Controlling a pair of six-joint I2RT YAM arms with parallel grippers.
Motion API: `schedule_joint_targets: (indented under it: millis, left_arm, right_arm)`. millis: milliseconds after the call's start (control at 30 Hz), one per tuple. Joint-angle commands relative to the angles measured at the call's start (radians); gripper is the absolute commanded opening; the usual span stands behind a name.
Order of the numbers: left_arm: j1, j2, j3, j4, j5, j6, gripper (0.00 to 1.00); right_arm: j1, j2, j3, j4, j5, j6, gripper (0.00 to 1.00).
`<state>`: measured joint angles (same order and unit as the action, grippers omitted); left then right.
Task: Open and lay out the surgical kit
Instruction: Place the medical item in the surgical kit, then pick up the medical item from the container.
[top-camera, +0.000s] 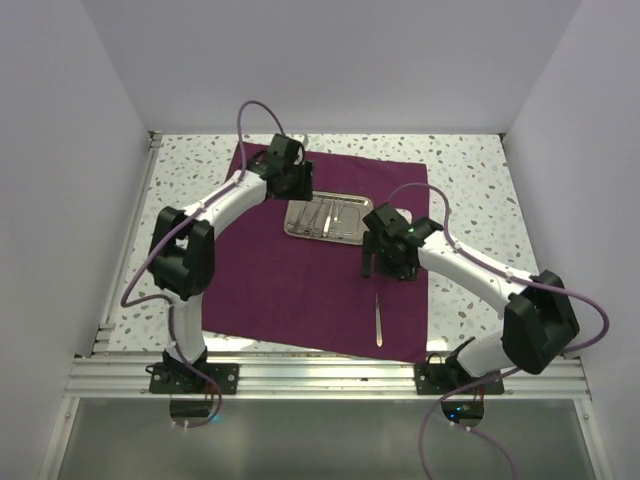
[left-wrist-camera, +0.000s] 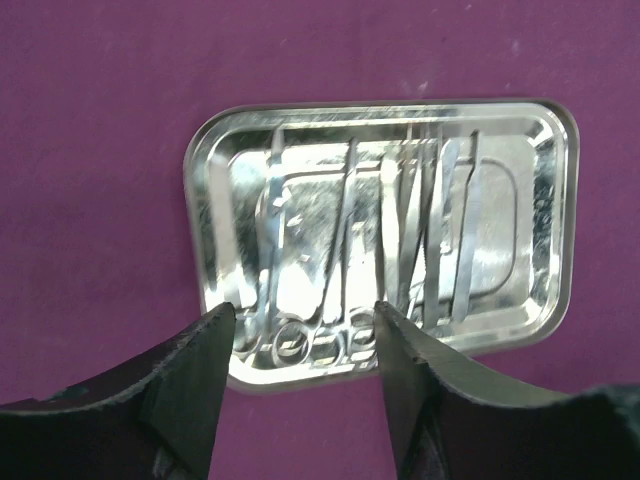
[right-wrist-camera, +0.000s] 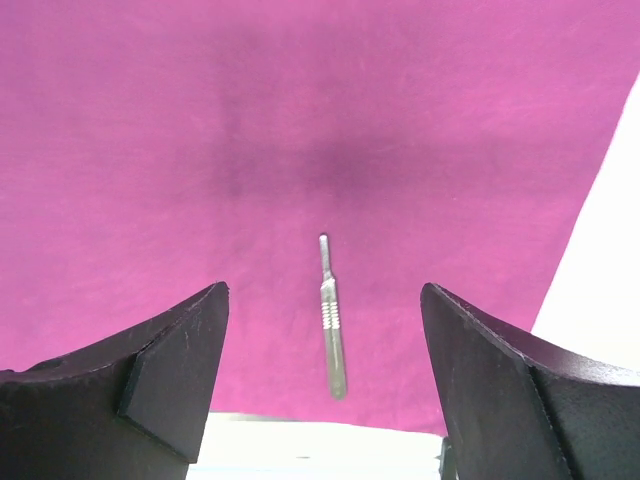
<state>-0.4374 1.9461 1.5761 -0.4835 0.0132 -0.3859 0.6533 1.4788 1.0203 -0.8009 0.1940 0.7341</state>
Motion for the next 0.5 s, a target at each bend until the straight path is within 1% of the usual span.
schedule_joint_targets:
  millis: [0, 133, 233, 333, 467]
  left_arm:
    - [-0.043, 0.068, 0.119, 0.019, -0.073, -0.005, 0.61]
    - [-0.076, 0.192, 0.240, -0.012, -0.094, 0.016, 0.55]
    - [-0.083, 0.253, 0.289, -0.029, -0.098, 0.015, 0.49]
    - [-0.089, 0.284, 0.303, -0.024, -0.101, 0.013, 0.45]
    - [-0.096, 0.316, 0.306, -0.026, -0.107, 0.013, 0.44]
  right_arm:
    - [-0.003, -0.092, 0.070, -0.096, 0.074, -0.009, 0.81]
    - [-0.004, -0.138, 0.103, -0.165, 0.107, -0.027, 0.81]
    - [-0.003, -0.161, 0.119, -0.202, 0.136, -0.039, 0.81]
    - [-0.006, -0.178, 0.123, -0.230, 0.156, -0.051, 0.80]
    - [-0.015, -0.192, 0.123, -0.241, 0.163, -0.062, 0.80]
